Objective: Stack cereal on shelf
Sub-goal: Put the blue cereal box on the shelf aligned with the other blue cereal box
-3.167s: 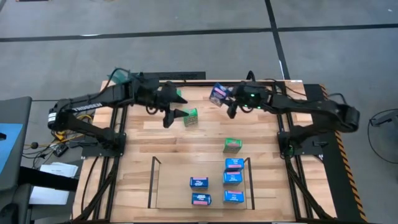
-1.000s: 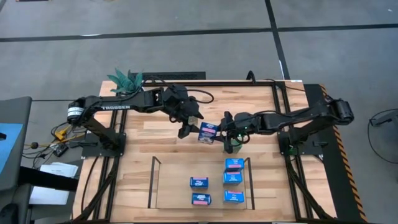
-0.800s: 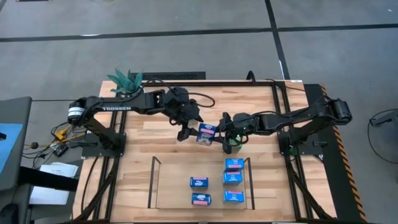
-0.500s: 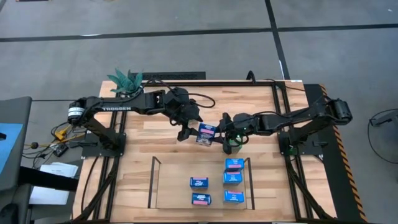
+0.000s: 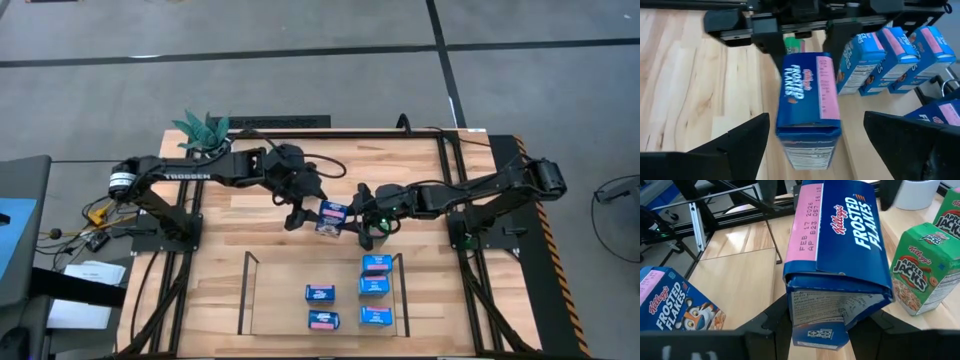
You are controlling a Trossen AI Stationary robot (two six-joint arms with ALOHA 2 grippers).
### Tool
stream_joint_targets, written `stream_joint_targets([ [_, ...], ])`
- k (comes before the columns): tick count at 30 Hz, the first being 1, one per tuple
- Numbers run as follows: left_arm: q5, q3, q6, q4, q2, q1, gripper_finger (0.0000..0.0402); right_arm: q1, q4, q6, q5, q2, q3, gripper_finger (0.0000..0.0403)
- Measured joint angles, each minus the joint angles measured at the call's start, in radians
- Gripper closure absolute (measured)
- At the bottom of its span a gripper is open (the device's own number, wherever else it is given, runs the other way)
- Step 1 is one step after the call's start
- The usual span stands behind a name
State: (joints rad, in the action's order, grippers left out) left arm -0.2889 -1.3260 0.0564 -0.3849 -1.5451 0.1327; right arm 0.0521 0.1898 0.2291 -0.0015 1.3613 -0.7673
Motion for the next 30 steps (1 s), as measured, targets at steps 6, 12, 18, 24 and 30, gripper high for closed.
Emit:
stream_joint_targets([
  [6, 0.015, -0.001, -0.003, 0.017, -0.034, -0.019, 0.0127, 0.0, 0.0, 0.001, 0.0, 0.0, 0.0, 0.0227],
  [12, 0.013, 0.0, -0.027, 0.018, -0.034, -0.019, 0.0138, 0.0, -0.005, 0.002, 0.0, 0.0, 0.0, 0.0227],
  [18, 0.013, 0.0, -0.041, 0.046, -0.034, -0.019, 0.0139, 0.001, -0.01, 0.002, 0.0, 0.0, 0.0, 0.0227],
  [24, 0.009, 0.0, -0.039, 0.029, -0.033, -0.019, 0.0139, 0.001, -0.011, 0.005, 0.0, 0.0, 0.0, 0.0227],
  [30, 0.015, 0.0, -0.039, 0.026, -0.033, -0.019, 0.0139, 0.001, -0.011, 0.007, 0.0, 0.0, 0.0, 0.0227],
])
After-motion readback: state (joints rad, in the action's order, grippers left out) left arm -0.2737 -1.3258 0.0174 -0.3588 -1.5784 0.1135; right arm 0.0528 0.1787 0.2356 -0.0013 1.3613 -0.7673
